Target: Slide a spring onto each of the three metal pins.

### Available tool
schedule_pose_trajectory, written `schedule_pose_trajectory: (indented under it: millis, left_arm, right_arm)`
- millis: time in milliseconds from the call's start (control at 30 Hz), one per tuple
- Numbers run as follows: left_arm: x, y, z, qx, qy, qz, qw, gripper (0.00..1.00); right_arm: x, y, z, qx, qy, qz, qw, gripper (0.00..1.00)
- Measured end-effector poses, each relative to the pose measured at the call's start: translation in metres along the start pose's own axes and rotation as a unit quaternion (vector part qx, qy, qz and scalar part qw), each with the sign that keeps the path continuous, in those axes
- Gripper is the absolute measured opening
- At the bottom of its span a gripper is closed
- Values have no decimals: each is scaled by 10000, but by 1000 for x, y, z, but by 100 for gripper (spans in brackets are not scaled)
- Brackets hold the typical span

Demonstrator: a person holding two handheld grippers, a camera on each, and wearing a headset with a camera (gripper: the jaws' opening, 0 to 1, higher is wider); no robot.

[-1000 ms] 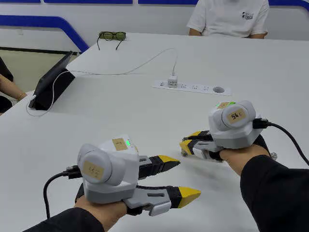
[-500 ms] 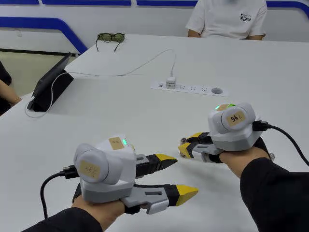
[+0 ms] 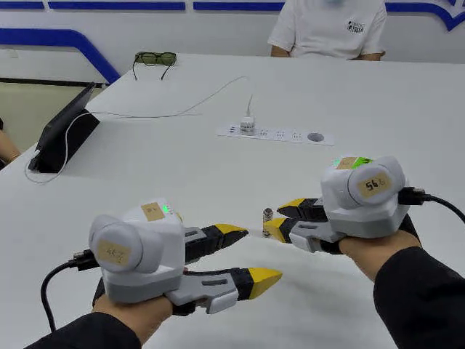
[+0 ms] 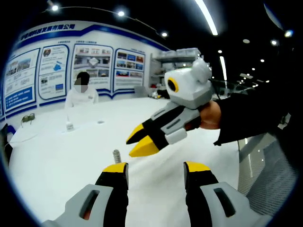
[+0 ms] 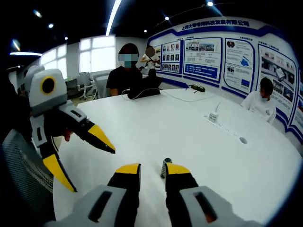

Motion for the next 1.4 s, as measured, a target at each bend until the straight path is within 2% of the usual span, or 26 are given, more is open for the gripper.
schedule_pose_trajectory:
  millis: [300,467,633,833,1067,1233,1400]
  left_arm:
    - [6,9,7,91,-4,-110,9999,50]
    - [5,15,11,159,1,-120,9998,51]
    - [7,19,13,216,-1,-153,9997,52]
    - [9,22,11,262,-12,-190,9995,55]
    - [11,21,10,271,27,-280,9992,59]
    - [9,21,7,260,59,-263,9993,60]
    - [6,22,6,245,103,-302,9992,62]
  right_arm:
    - [7,14,47,116,-268,169,9994,22]
    - [2,19,73,93,-325,242,9991,23]
    - [-6,17,100,-16,-415,234,9989,26]
    - [-15,5,126,-231,-502,347,9979,27]
    - [-32,-21,152,-609,-564,125,9965,30]
    - [-46,-36,165,-827,-500,8,9953,33]
    - [-53,-49,171,-971,-493,-89,9940,36]
Point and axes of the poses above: the centre of the closed fingertips' face, and the gripper's own axes: z roughly backward along the fingers, y roughly to its left, x roughly out of its top, the point moved 5 cm from there along z, roughly backward along the fingers, and after that the axes turned 3 degrees about -z, right-handed, at the moved point
